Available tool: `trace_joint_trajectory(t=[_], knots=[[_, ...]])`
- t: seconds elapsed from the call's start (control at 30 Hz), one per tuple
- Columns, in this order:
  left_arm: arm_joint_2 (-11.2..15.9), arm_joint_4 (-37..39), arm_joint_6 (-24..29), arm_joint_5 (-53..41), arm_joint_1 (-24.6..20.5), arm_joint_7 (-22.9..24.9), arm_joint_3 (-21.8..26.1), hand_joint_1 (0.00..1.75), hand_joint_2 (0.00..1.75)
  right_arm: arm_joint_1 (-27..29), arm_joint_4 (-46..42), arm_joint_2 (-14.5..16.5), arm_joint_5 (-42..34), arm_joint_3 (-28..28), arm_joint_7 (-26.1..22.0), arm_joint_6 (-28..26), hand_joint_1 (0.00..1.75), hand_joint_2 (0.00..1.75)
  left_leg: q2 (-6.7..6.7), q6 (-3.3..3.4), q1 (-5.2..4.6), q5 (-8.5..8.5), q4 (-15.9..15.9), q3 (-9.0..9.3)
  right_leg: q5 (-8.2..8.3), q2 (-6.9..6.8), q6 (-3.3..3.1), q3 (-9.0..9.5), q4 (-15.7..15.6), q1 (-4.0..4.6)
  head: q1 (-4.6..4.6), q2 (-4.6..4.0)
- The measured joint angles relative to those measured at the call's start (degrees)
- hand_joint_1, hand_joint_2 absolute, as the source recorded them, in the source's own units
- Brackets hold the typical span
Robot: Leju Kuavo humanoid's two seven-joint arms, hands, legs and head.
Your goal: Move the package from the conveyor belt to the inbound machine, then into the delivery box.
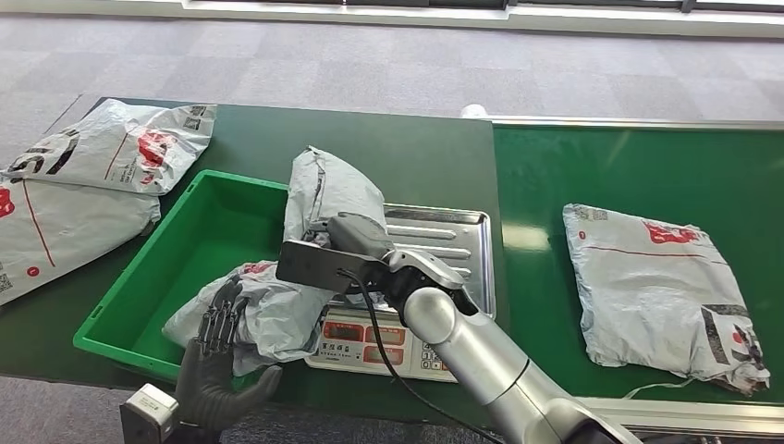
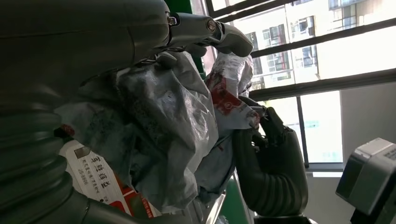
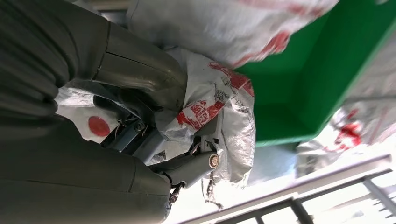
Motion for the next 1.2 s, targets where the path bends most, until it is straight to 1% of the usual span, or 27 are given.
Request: trace_joint_trajectory(t=[0.1,0.13,0.17,0.23,0.27,0.3,0.43,0.53,0.67,0.8,1.0,1.1,1.2], knots=[[-0.7,-1.3,0.2,-0.2,0.4,-0.2,1.9,0.00,1.75,0.3,-1.3,0.8,-1.6,3.0,-0.5,1.2,1.75,1.75,0.02,0.00,0.01,0.00,0.0,0.00,0.00,0.03,-0.01,-0.03,0.0,0.01,0.00,0.00],[-1.0,-1.8,0.1,-0.4,0.6,-0.3,2.7,0.00,1.75,0.3,-1.7,1.0,-2.0,4.1,-0.4,1.2,1.64,1.75,0.02,-0.01,0.01,0.00,0.0,0.00,0.00,0.03,-0.01,-0.04,0.0,0.02,0.00,0.00],[-1.4,-2.4,0.0,-0.6,0.8,-0.4,3.7,0.00,1.75,0.3,-2.1,1.2,-2.5,5.2,-0.2,1.2,1.25,1.75,0.02,-0.01,0.02,0.00,0.0,0.00,0.00,0.03,-0.01,-0.04,0.0,0.02,0.00,0.00],[-2.2,-3.3,-0.5,-0.8,1.1,-0.8,5.7,0.00,1.75,0.1,-2.4,1.4,-3.4,7.1,0.2,0.8,0.38,1.75,0.03,-0.01,0.03,0.00,0.0,0.00,-0.01,0.04,-0.02,-0.05,0.0,0.04,0.00,0.00],[-2.7,-3.8,-0.8,-1.0,1.2,-1.1,6.7,0.00,1.75,-0.1,-2.5,1.5,-3.7,7.8,0.4,0.5,0.05,1.75,0.03,-0.01,0.04,0.00,0.0,-0.01,-0.02,0.04,-0.03,-0.05,0.0,0.04,0.00,0.00],[-3.1,-4.2,-1.1,-1.1,1.4,-1.3,7.7,0.00,1.75,-0.3,-2.5,1.6,-3.9,8.4,0.6,0.3,0.00,1.75,0.03,-0.01,0.04,0.00,0.0,-0.01,-0.02,0.04,-0.03,-0.05,0.0,0.04,0.00,0.00],[-4.7,-5.7,-1.9,-2.1,2.0,-1.7,11.1,0.00,1.75,-1.6,-1.6,1.6,-3.1,10.1,2.3,0.0,0.00,1.75,0.02,-0.04,0.04,0.02,0.0,0.00,-0.01,0.03,-0.05,-0.03,0.0,0.03,0.00,0.00],[-5.7,-7.0,-0.9,-3.4,2.1,-1.8,13.5,0.00,1.75,-2.3,-0.4,1.6,-1.8,11.1,2.7,-0.1,0.00,1.75,0.02,-0.08,0.04,0.04,0.0,0.00,0.03,0.03,-0.08,-0.04,0.0,0.04,0.00,0.00],[-7.2,-11.1,1.6,-4.0,2.1,-2.9,17.9,0.00,1.75,-2.4,0.4,1.6,-2.6,11.5,0.1,-1.9,0.00,1.75,0.03,-0.12,0.09,0.07,0.0,-0.01,0.05,0.05,-0.12,-0.07,0.0,0.10,0.00,0.00],[-8.5,-18.8,4.6,-3.1,2.1,-4.0,22.5,0.00,1.75,-2.4,0.5,1.1,-4.9,11.5,-2.5,-5.1,0.00,1.75,0.05,-0.12,0.11,0.07,0.0,-0.01,0.05,0.08,-0.14,-0.12,0.0,0.13,-0.01,0.00],[-9.2,-27.7,7.5,-4.1,2.0,-4.5,24.7,0.00,1.75,-1.6,0.3,-1.4,-5.9,10.9,-3.9,-7.6,0.00,1.75,0.06,-0.13,0.11,0.07,0.0,-0.01,0.07,0.09,-0.16,-0.11,0.0,0.12,0.00,0.00],[-9.3,-30.0,7.8,-4.2,2.0,-4.5,25.0,0.00,1.75,-1.3,0.1,-2.4,-6.1,10.8,-4.1,-7.9,0.00,1.75,0.09,-0.14,0.10,0.08,0.0,0.00,0.10,0.10,-0.18,-0.13,0.0,0.12,-0.01,0.00],[-9.3,-31.6,8.4,-4.3,1.8,-5.6,25.1,0.00,1.75,-0.2,-0.7,-3.1,-7.0,10.2,-5.1,-9.1,0.00,1.75,0.08,-0.17,0.11,0.10,0.0,0.03,0.10,0.09,-0.19,-0.18,0.0,0.13,-0.01,0.00]])
